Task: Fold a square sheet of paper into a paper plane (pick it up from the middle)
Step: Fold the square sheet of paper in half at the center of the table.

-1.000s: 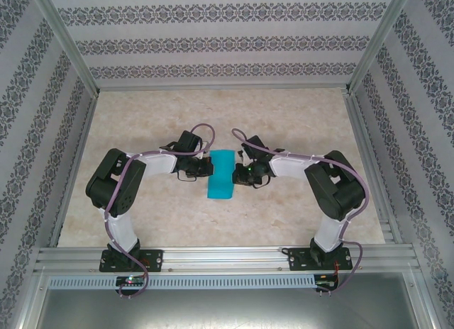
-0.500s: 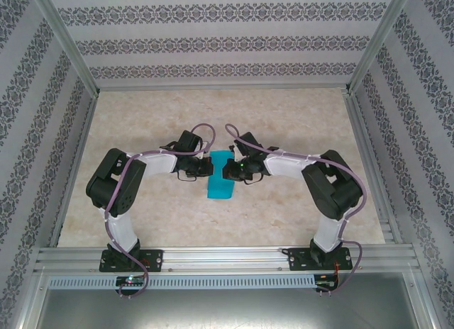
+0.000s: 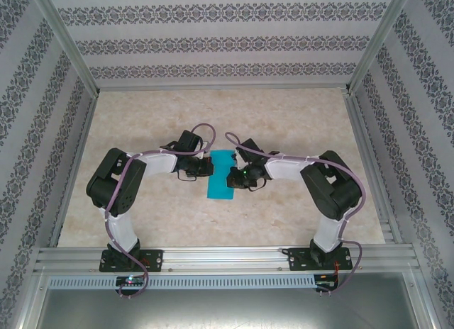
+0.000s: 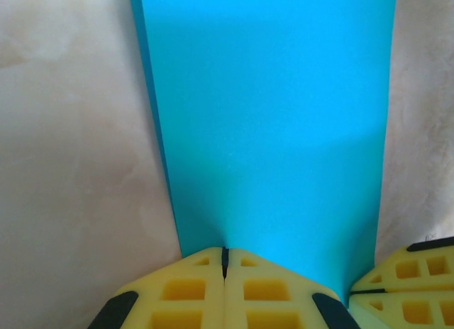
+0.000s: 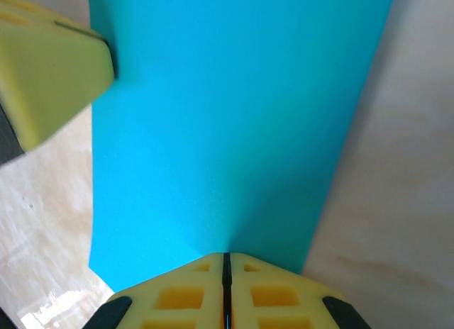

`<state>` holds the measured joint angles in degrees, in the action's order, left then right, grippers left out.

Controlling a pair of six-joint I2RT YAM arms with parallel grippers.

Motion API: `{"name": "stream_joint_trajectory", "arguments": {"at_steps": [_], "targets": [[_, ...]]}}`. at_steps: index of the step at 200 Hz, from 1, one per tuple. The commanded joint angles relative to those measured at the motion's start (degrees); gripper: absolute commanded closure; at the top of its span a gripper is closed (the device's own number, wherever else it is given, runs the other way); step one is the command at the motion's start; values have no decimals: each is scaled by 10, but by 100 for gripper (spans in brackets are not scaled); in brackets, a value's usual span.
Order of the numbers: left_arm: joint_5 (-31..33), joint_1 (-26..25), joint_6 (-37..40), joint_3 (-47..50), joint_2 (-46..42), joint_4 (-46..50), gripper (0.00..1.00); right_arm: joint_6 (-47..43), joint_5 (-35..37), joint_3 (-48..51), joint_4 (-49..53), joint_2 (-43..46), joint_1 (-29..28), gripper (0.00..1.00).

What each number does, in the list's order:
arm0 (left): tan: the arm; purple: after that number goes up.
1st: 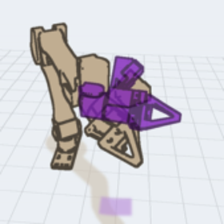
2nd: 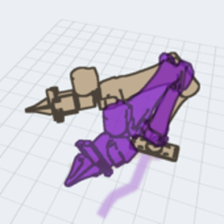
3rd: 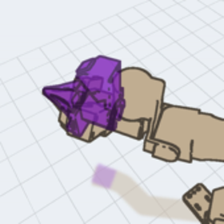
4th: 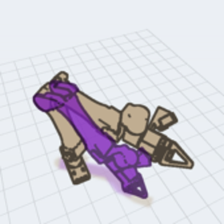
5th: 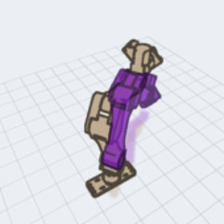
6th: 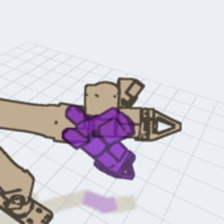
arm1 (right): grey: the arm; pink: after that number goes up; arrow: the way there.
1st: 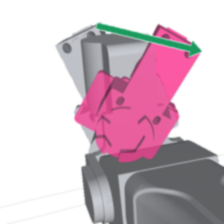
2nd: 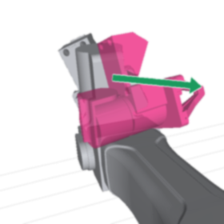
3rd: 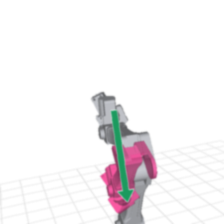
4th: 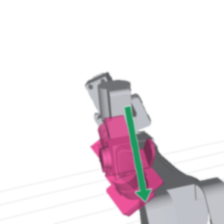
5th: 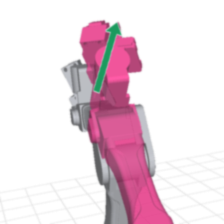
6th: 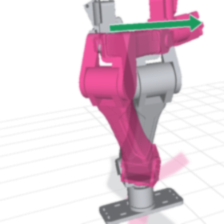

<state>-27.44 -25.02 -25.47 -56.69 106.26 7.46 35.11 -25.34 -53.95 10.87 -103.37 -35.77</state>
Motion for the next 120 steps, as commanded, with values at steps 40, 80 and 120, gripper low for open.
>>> {"name": "stream_joint_trajectory", "arguments": {"at_steps": [40, 80, 120], "targets": [[75, 1, 21, 30, 63, 107, 93, -31, 17, 43, 83, 49, 5, 91], [69, 1, 22, 22, 66, 110, 93, 0, -3, -1, 41, 64, -6, 92], [73, 1, 23, 27, 59, 109, 93, 22, -18, -26, 3, 29, -29, 92]]}}
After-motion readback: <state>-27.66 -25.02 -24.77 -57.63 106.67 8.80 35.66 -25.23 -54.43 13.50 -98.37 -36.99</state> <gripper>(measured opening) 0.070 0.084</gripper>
